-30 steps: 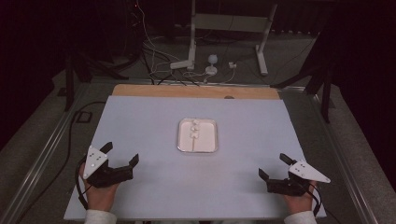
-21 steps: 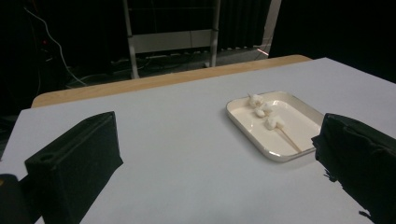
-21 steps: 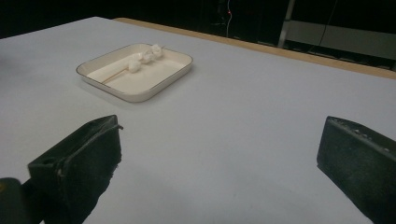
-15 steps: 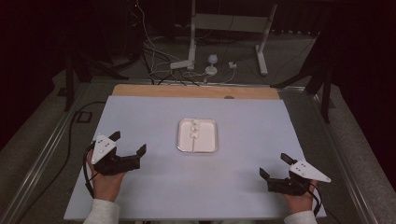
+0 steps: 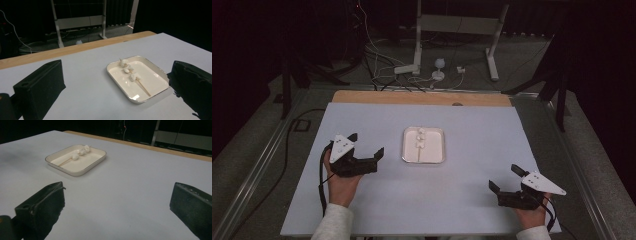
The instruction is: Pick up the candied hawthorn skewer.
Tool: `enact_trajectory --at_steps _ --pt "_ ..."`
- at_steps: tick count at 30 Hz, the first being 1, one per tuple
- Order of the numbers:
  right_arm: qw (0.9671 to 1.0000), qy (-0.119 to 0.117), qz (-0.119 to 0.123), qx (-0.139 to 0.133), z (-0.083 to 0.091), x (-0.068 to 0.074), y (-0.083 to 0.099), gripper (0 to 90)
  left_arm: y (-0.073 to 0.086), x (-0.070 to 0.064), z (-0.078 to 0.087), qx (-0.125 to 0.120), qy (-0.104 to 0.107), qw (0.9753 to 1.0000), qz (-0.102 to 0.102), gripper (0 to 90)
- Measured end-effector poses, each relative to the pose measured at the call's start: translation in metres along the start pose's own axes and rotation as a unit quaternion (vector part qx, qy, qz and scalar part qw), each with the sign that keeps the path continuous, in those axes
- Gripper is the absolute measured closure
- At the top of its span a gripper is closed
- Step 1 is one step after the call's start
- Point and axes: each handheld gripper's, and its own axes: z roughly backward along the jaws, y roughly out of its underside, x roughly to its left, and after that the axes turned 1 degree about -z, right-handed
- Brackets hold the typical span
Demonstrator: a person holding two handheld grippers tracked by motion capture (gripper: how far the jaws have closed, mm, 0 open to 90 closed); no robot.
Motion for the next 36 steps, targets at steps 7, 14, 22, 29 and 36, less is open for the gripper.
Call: enact_trajectory --at_steps 7,14,22,29,36 --pt "1.0 0.002 -0.002 0.0 0.0 -0.001 0.0 0.0 -0.005 -0.006 -0.017 0.006 0.003 1.0 -0.002 0.7" --pt "1.0 0.003 -0.002 0.002 -0.001 -0.001 0.0 0.0 -0.007 -0.013 -0.035 0.014 0.008 0.9999 0.0 0.7" --pt "1.0 0.004 -0.002 0.003 -0.002 -0.001 0.001 0.0 -0.004 -0.02 -0.05 0.027 0.016 0.9995 0.002 0.8" --pt "1.0 0.004 -0.001 0.003 -0.002 -0.001 0.001 0.0 -0.005 -0.024 -0.061 0.033 0.018 0.9993 0.0 0.8" --pt "1.0 0.004 -0.002 0.004 -0.002 -0.001 0.001 0.0 -0.002 -0.027 -0.074 0.043 0.018 0.9989 0.0 0.8"
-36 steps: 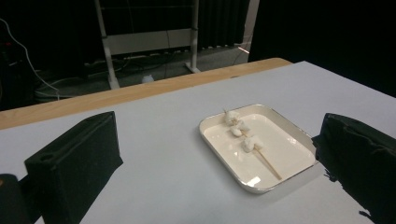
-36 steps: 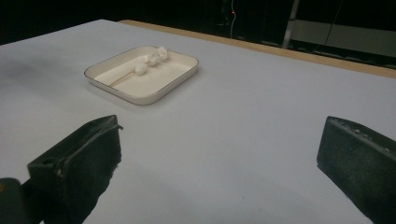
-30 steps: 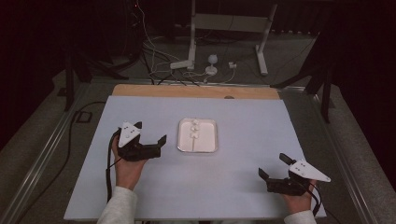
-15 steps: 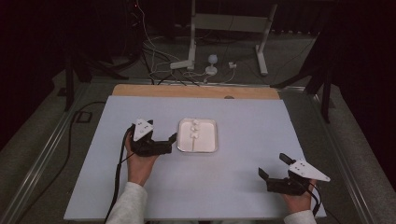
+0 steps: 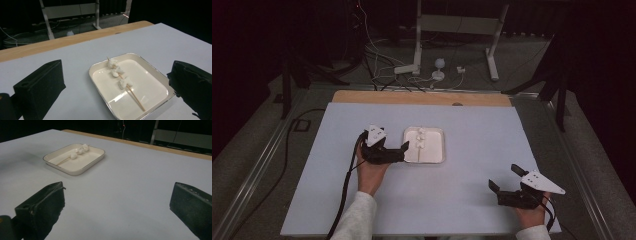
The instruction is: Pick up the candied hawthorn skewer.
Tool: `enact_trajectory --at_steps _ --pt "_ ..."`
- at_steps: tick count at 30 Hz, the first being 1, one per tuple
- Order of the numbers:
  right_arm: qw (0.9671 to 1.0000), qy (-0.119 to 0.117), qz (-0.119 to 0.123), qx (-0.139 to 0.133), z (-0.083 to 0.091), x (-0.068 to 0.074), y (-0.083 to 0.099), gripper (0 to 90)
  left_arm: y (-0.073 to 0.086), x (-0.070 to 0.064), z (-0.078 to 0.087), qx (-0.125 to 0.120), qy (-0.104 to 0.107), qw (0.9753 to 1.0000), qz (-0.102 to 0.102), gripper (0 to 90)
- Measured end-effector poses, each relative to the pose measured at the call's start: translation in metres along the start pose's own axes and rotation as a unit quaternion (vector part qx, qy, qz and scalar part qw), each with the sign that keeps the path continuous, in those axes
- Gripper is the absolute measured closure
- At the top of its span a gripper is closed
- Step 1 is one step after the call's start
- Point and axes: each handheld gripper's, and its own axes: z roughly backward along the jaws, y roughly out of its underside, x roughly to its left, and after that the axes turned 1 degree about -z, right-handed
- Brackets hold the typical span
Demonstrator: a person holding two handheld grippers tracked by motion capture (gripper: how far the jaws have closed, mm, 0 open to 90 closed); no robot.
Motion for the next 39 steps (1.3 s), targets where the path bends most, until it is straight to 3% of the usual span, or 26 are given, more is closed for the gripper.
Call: enact_trajectory --at_steps 16,27,39 --pt "1.0 -0.001 0.001 0.002 -0.001 0.0 0.0 0.0 0.006 -0.005 -0.024 0.02 -0.002 0.9998 0.003 0.8" --pt "1.0 -0.001 0.002 0.004 -0.001 0.001 0.0 0.0 0.013 -0.015 -0.043 0.044 0.01 0.999 0.005 1.3" --pt "1.0 -0.001 0.001 0.004 -0.001 0.0 0.001 0.0 0.024 -0.029 -0.066 0.09 0.038 0.9951 0.012 7.1"
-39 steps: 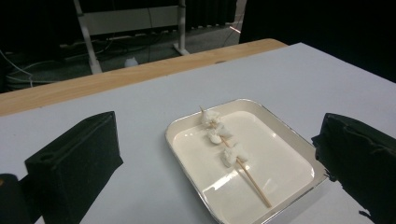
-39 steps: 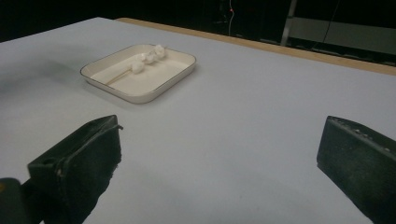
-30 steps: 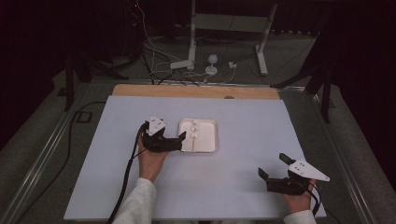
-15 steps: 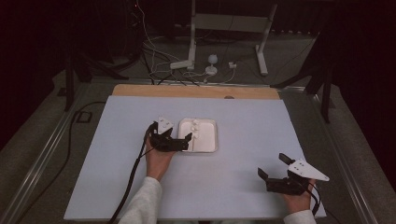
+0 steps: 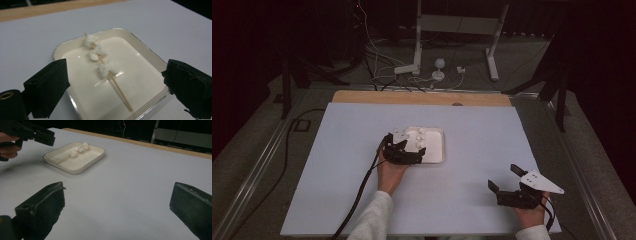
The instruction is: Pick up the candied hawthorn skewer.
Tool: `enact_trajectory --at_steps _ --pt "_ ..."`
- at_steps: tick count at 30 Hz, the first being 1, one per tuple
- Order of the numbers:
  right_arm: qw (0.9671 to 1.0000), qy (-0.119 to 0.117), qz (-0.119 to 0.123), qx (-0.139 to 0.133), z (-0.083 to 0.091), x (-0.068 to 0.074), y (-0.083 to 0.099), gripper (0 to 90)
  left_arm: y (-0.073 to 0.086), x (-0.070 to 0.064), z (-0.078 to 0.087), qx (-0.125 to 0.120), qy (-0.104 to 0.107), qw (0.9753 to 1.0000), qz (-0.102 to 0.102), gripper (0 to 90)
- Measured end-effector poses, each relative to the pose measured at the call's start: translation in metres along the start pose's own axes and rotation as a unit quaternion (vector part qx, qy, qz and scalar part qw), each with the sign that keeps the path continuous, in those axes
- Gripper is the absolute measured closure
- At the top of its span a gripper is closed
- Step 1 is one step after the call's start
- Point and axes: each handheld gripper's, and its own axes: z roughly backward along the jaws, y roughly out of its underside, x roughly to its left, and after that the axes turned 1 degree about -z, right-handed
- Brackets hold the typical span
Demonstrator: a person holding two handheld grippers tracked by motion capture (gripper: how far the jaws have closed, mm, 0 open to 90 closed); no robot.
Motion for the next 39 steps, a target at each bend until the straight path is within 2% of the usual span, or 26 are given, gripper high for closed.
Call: enact_trajectory --at_steps 2,6,8,11,12,15,16,17,18,19,23,27,32,36,39 --pt "1.0 0.0 0.0 0.0 0.0 0.0 0.0 0.0 0.001 -0.003 -0.004 0.01 0.0 0.9999 -0.002 7.9" --pt "1.0 0.001 0.0 0.0 0.0 0.0 0.0 0.0 0.003 -0.006 -0.013 0.028 0.0 0.9996 0.001 15.2" --pt "1.0 0.001 0.001 0.0 0.0 -0.001 0.0 0.0 0.005 -0.007 -0.019 0.048 -0.002 0.9988 0.003 17.1" --pt "1.0 0.001 0.0 0.0 0.0 -0.001 0.0 0.0 0.008 -0.01 -0.025 0.07 -0.016 0.9974 -0.008 28.4" --pt "1.0 0.001 0.0 0.0 0.0 -0.001 0.0 0.0 0.009 -0.01 -0.027 0.079 -0.023 0.9965 -0.012 28.4" --pt "1.0 0.001 -0.001 -0.001 0.001 -0.001 0.0 0.0 0.01 -0.014 -0.028 0.096 -0.039 0.994 -0.036 47.4" --pt "1.0 0.001 -0.001 -0.001 0.001 -0.001 0.0 0.0 0.01 -0.014 -0.028 0.097 -0.038 0.9937 -0.039 47.4" --pt "1.0 0.001 -0.001 -0.001 0.001 -0.001 0.0 0.0 0.009 -0.014 -0.027 0.103 -0.042 0.9929 -0.043 52.4" --pt "1.0 0.001 0.0 -0.001 0.0 -0.001 0.0 0.0 0.008 -0.014 -0.027 0.107 -0.044 0.9924 -0.042 60.4" --pt "1.0 0.001 0.0 -0.001 0.0 -0.001 0.0 0.0 0.007 -0.013 -0.026 0.11 -0.045 0.992 -0.042 60.4" --pt "1.0 0.001 0.001 -0.001 0.0 0.0 0.0 0.0 0.004 -0.011 -0.026 0.121 -0.054 0.9908 -0.029 76.7" --pt "1.0 0.001 0.001 -0.001 0.001 -0.001 0.0 0.0 0.002 -0.007 -0.027 0.123 -0.059 0.9907 -0.005 89.1" --pt "1.0 0.001 0.001 0.0 0.0 -0.001 0.0 0.0 0.0 -0.005 -0.027 0.13 -0.056 0.9898 0.009 90.0" --pt "1.0 0.001 0.0 0.0 0.001 -0.001 0.0 0.0 -0.001 -0.003 -0.024 0.128 -0.038 0.9908 0.023 90.0" --pt "1.0 0.002 -0.002 -0.001 0.001 -0.003 0.001 0.0 -0.003 -0.004 -0.018 0.129 -0.031 0.9909 0.023 90.0"
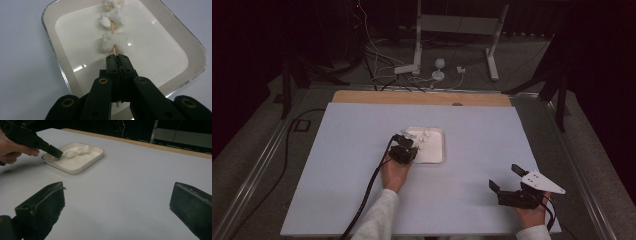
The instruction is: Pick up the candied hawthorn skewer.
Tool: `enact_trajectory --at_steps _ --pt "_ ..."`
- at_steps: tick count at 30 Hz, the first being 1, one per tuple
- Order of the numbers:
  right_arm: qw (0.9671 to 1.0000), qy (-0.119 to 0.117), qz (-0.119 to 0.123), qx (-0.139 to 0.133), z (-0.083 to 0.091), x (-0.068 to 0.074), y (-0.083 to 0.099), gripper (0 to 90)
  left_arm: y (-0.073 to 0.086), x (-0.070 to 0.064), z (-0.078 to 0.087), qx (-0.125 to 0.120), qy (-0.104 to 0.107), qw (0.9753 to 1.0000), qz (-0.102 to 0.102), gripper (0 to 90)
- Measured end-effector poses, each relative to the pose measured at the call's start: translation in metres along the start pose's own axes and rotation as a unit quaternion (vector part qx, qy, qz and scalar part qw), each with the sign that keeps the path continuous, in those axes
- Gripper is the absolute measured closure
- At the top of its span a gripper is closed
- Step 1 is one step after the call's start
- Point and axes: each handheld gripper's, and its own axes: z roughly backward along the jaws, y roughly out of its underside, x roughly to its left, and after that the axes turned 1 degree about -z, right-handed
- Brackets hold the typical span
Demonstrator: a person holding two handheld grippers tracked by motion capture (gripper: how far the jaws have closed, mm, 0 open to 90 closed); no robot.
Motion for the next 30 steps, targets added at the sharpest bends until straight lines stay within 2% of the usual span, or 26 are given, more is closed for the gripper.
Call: enact_trajectory --at_steps 3,6,15,16,18,22,30 --pt "1.0 0.0 0.0 0.001 0.0 0.0 0.0 0.0 0.0 0.001 0.007 -0.001 0.011 0.9999 0.008 90.0" --pt "1.0 0.0 0.001 0.0 0.0 0.001 0.0 0.0 0.003 0.002 0.012 0.005 0.018 0.9998 0.005 90.0" --pt "1.0 0.001 0.0 0.001 0.0 0.001 0.0 0.0 0.007 0.005 0.011 0.053 0.025 0.9982 -0.005 89.0" --pt "1.0 0.001 0.0 0.001 0.0 0.001 0.0 0.0 0.006 0.006 0.011 0.055 0.03 0.9981 0.0 88.9" --pt "1.0 0.001 0.0 0.001 -0.001 0.001 0.0 0.0 0.006 0.007 0.011 0.055 0.028 0.9981 -0.004 90.0" --pt "1.0 0.001 -0.001 0.0 0.0 0.001 0.0 0.0 0.007 0.007 0.014 0.047 0.029 0.9984 -0.004 90.0" --pt "1.0 -0.005 -0.005 -0.002 -0.001 0.002 -0.001 0.0 0.006 0.01 0.031 0.01 0.028 0.9995 -0.012 90.0"
